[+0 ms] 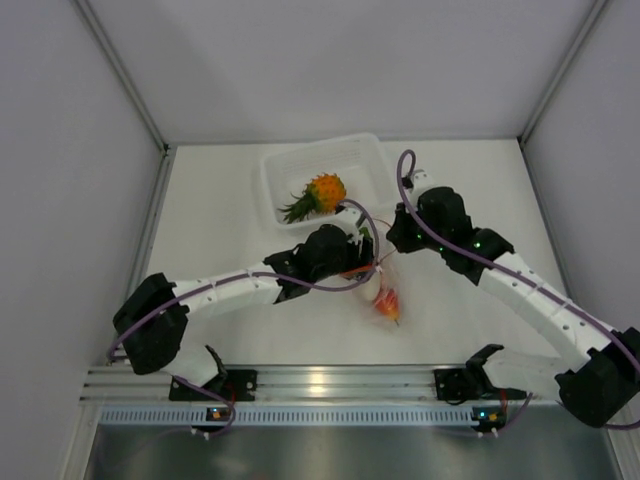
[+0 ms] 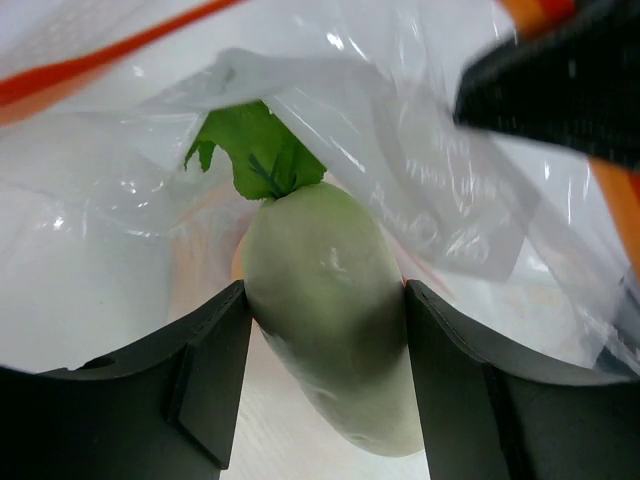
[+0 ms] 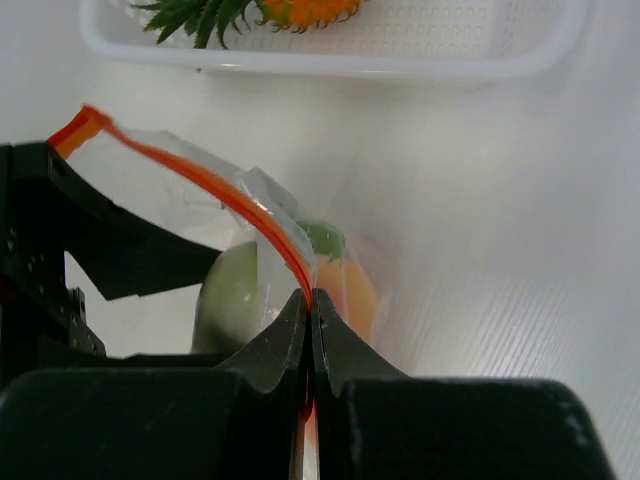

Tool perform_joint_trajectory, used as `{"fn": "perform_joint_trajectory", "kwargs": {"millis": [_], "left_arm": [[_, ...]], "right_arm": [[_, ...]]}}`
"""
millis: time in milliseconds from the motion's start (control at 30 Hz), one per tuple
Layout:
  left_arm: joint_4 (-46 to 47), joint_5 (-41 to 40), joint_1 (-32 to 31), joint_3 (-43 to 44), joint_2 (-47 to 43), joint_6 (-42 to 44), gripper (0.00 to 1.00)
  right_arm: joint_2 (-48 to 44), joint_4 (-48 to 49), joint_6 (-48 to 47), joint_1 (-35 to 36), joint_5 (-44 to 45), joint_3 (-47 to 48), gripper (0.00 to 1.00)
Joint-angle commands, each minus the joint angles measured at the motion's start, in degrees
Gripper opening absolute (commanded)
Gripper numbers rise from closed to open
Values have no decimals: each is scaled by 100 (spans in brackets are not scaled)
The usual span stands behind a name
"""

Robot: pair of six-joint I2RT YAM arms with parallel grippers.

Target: Open the zip-top bag and remove the fake food

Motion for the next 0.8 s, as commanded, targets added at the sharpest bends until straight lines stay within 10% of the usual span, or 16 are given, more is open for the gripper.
{"fn": "perform_joint_trajectory", "kwargs": {"millis": [0,767], "left_arm": [[401,-651,-6,14,-434,-379,0],[-549,-1039,117,155,-1910,-1997,0]], "right_arm": [[-406,300,-225,404,86,-109,0],[-608,853,-612,1803,3127,-241,0]]}}
